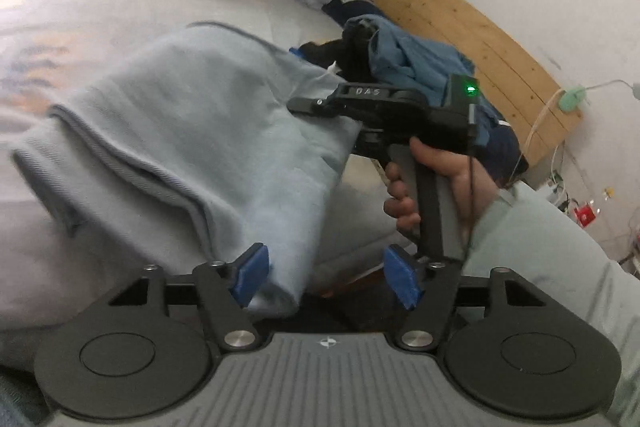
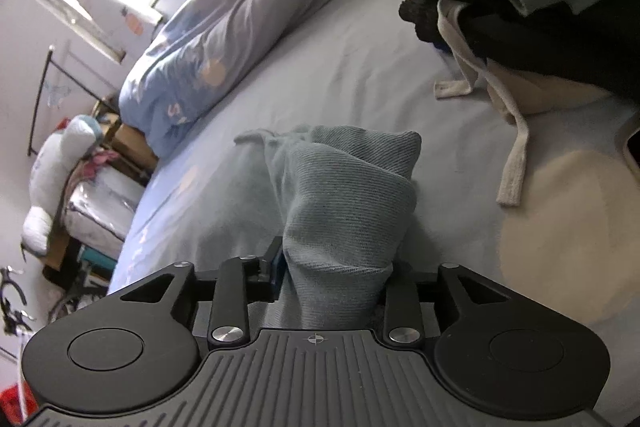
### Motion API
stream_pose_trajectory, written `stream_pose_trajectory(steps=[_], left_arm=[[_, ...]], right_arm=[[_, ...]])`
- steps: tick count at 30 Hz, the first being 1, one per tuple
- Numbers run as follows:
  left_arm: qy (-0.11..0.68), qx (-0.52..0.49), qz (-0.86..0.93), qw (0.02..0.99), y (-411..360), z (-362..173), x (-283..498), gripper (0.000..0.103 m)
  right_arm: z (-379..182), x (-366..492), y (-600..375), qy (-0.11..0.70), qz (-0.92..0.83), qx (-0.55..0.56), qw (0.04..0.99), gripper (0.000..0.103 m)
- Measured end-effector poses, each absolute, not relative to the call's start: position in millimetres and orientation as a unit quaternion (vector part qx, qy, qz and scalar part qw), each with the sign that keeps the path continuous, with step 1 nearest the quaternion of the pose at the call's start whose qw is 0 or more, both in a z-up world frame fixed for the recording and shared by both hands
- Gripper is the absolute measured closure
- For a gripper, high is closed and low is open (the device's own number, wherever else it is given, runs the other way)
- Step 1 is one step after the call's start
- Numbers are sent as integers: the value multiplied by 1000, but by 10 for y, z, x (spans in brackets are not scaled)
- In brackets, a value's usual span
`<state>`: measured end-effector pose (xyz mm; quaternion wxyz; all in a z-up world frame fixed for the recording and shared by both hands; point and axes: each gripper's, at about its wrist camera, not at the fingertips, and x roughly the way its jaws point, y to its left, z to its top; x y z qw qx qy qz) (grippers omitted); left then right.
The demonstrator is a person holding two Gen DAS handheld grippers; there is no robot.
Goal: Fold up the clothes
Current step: 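Lay the folded garment down and open both grippers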
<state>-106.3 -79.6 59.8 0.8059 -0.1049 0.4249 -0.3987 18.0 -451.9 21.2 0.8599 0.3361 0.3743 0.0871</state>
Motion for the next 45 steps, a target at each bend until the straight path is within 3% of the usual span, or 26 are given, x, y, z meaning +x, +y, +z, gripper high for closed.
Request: stream_pose_trajectory(steps=[1,2,3,6,12,14,16,19,28,32,35,38,42,45], left_arm=[[418,-113,-396,810,-730,650,-1075,31],[407,-125,-390,816,-668,709,-1070,30],[395,-136,-381,825,-603,772,-1063,27],[356,-163,-358,848,-505,934,-968,22],[301,-178,-342,872,-760,897,-774,22],[296,-149,-346,878,-931,779,-769,30],[296,-73,-350,886,-1115,637,-804,39],[358,-13,-326,875,-1335,328,-718,54],[375,28,-320,870,-1403,149,-699,57],[381,10,-320,867,-1385,185,-659,56],[392,-24,-316,863,-1362,199,-592,56],[382,-45,-310,870,-1327,230,-564,47],[319,-48,-268,908,-1231,347,-638,47],[285,-48,-220,932,-1122,459,-589,38]], right_arm=[[250,159,-4483,381,74,307,869,32],[293,123,-4437,387,54,268,880,8],[328,68,-4411,383,44,241,891,7],[428,-97,-4382,366,24,208,907,7],[711,-470,-4431,268,-42,205,941,7],[776,-612,-4405,213,-39,206,954,7],[803,-711,-4357,166,6,204,965,0],[796,-705,-4182,142,57,165,974,0],[348,-171,-3787,229,128,95,960,0],[68,-80,-3655,267,116,38,956,0],[41,-79,-3675,271,116,56,954,0],[25,-71,-3707,271,120,63,953,0],[52,-65,-3671,271,117,59,954,0],[58,-59,-3642,277,110,56,953,0]])
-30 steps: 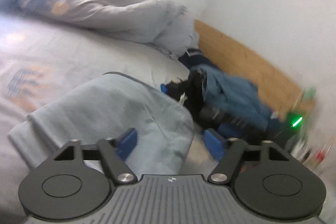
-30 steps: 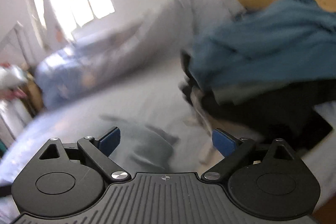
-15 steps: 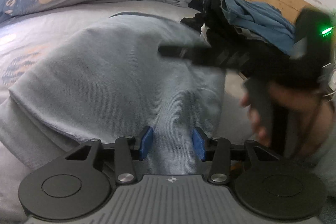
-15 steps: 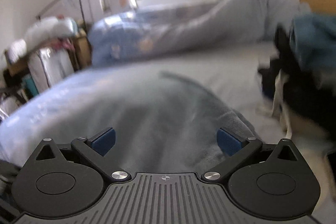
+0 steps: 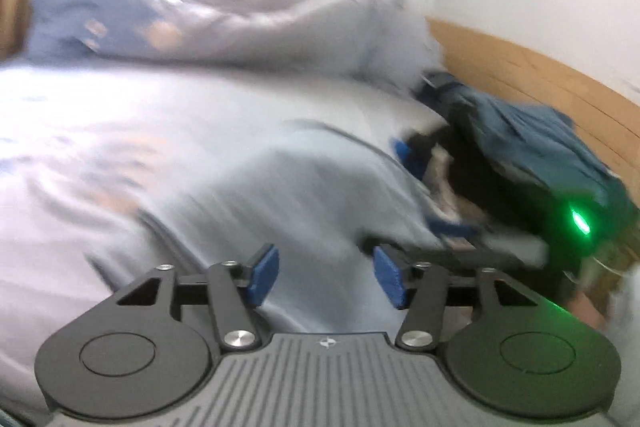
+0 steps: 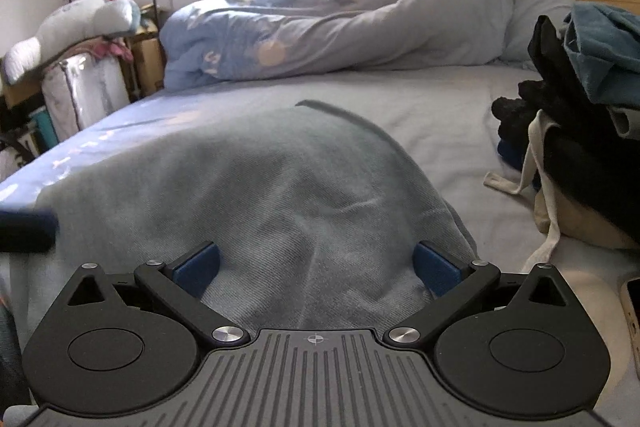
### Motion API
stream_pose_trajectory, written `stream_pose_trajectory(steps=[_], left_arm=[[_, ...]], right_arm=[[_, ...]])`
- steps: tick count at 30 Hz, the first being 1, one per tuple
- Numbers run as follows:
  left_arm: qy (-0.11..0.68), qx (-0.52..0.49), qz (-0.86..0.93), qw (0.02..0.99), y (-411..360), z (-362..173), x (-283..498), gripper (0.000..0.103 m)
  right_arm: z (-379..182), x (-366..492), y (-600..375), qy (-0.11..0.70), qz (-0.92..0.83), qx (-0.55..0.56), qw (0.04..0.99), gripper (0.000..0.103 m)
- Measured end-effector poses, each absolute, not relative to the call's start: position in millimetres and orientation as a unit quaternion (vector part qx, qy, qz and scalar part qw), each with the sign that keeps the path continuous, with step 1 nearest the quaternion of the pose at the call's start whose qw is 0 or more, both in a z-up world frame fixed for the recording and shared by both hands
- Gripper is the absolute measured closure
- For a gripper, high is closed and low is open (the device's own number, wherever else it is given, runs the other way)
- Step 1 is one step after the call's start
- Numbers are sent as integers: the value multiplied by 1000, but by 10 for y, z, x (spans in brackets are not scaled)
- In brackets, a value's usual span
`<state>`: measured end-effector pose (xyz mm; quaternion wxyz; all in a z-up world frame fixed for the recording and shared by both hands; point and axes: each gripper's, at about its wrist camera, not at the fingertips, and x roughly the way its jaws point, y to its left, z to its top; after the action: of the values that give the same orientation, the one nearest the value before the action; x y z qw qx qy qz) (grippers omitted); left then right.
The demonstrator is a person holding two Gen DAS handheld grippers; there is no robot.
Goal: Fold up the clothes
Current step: 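Lay the folded garment down and open both grippers, then grasp the folded garment edge with the left gripper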
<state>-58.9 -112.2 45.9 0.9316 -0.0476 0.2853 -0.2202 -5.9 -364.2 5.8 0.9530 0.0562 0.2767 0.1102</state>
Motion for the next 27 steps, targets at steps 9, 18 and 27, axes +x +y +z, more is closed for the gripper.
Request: stream_pose_trajectory(steps=[9,18,27], left_arm=[[310,138,-177,924,-1349,101,-317,41],[316,116,-207,919,-1154,-3,-367,41],[296,100,-209,927,-1096,-37,-354,41]], right_arm=[[65,-224,-3476,285,81,15,955,0],[177,-625,-3356,282,51,-18,958,0],[410,-676,-3239,265,32,-16,963,0]])
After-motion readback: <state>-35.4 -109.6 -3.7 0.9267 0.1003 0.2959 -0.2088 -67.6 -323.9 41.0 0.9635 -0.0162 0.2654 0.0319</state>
